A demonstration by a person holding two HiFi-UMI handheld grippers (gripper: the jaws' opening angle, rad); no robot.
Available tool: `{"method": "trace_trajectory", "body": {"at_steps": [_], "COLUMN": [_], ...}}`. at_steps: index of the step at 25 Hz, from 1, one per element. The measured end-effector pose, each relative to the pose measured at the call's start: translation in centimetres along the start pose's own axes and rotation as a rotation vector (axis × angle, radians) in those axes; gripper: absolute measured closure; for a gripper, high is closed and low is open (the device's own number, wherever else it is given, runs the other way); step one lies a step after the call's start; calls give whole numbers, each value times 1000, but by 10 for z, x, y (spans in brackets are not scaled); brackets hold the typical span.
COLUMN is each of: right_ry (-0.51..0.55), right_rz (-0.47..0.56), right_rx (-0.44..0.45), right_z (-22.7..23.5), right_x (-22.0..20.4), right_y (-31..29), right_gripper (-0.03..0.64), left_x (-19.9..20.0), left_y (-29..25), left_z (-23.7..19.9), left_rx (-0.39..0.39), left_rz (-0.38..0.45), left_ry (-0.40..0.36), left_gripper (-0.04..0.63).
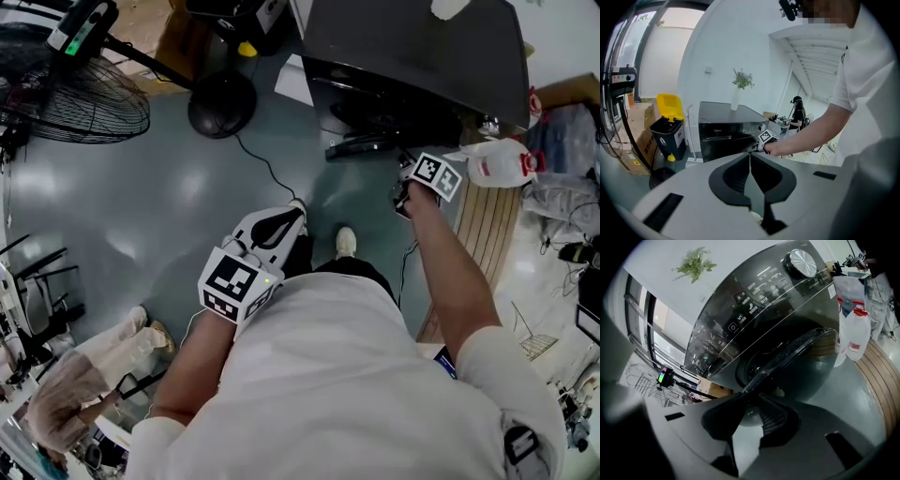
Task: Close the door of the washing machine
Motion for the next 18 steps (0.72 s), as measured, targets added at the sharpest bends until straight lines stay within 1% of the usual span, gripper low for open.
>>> {"method": "trace_trajectory", "body": {"at_steps": [11, 18], "right_ry": [37, 78], "right_rz": [18, 43], "right_rx": [7, 7], "right_z": [-14, -18], "right_x": [26, 41], "right_y": [-22, -33], "right_gripper": [529, 552], "left_x": [5, 6], "left_y": [-2, -5], "left_z": [-6, -7], "left_rx": [19, 28], "left_rz": [-8, -17], "left_ry": [17, 27], "left_gripper": [574, 574]}}
Point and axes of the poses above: the fingertips, and each gripper's own axes: y backward along the fingers, z to its right, x out of its top, the point moved 9 cm from there along y, backward along the fingers, and after that the axes turned 10 degrees about -x, right-handed, at the moved point
